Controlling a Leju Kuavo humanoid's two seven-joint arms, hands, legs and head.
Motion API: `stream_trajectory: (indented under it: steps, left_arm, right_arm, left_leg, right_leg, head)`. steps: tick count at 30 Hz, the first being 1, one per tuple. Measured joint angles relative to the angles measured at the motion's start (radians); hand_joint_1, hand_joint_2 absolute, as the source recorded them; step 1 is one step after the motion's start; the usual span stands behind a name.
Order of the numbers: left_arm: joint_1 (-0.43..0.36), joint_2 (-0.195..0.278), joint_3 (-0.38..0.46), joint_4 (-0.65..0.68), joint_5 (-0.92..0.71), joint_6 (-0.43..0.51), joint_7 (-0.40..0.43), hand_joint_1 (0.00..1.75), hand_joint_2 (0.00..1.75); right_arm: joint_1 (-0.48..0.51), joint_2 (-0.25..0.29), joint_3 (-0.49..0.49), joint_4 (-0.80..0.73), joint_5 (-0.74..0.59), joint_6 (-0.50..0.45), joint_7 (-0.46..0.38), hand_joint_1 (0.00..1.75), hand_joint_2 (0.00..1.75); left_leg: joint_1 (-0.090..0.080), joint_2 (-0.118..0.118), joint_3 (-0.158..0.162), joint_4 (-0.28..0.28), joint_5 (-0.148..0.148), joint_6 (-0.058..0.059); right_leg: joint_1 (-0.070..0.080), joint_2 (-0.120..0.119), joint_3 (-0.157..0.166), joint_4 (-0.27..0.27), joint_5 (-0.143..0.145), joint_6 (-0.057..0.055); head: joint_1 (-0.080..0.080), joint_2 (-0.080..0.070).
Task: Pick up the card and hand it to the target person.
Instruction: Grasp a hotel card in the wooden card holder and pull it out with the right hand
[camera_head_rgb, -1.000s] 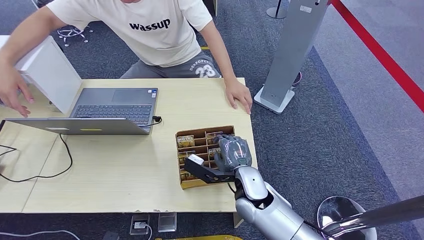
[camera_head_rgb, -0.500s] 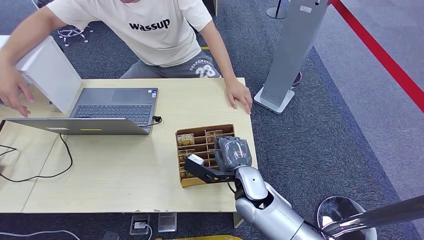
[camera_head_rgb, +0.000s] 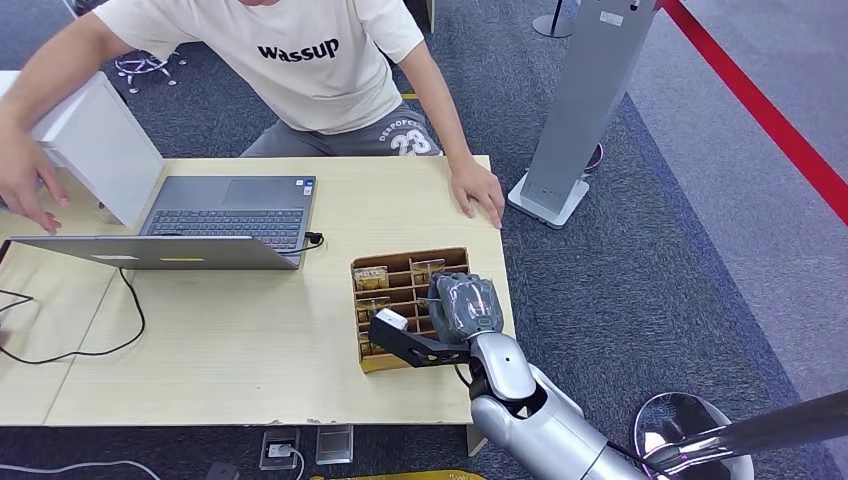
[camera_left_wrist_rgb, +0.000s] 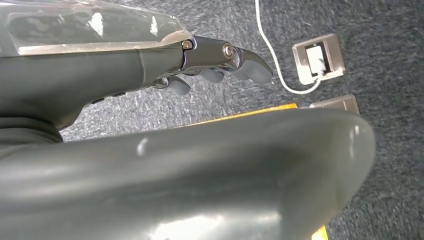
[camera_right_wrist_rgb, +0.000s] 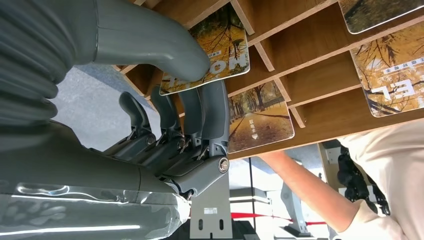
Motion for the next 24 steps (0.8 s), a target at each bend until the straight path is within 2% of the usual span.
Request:
stream_trajectory:
  steps: [14, 24]
  left_arm:
    - [0.001, 0.001, -0.012, 0.000, 0.010, 0.009, -0.007, 0.00, 0.00]
    - [0.006, 0.007, -0.012, 0.000, 0.027, 0.009, -0.007, 0.00, 0.00]
  right_arm:
    - [-0.001, -0.007, -0.003, -0.031, -0.033, 0.007, 0.009, 1.45, 1.75]
    - [-0.019, -0.081, -0.030, -0.230, -0.106, 0.089, 0.075, 1.45, 1.75]
  left_leg:
    - [0.000, 0.000, 0.000, 0.000, 0.000, 0.000]
    - [0.000, 0.000, 0.000, 0.000, 0.000, 0.000]
  right_leg:
    - [0.000, 0.000, 0.000, 0.000, 0.000, 0.000]
    - [0.000, 0.000, 0.000, 0.000, 0.000, 0.000]
  head:
    - [0.000, 0.000]
    - [0.000, 0.000]
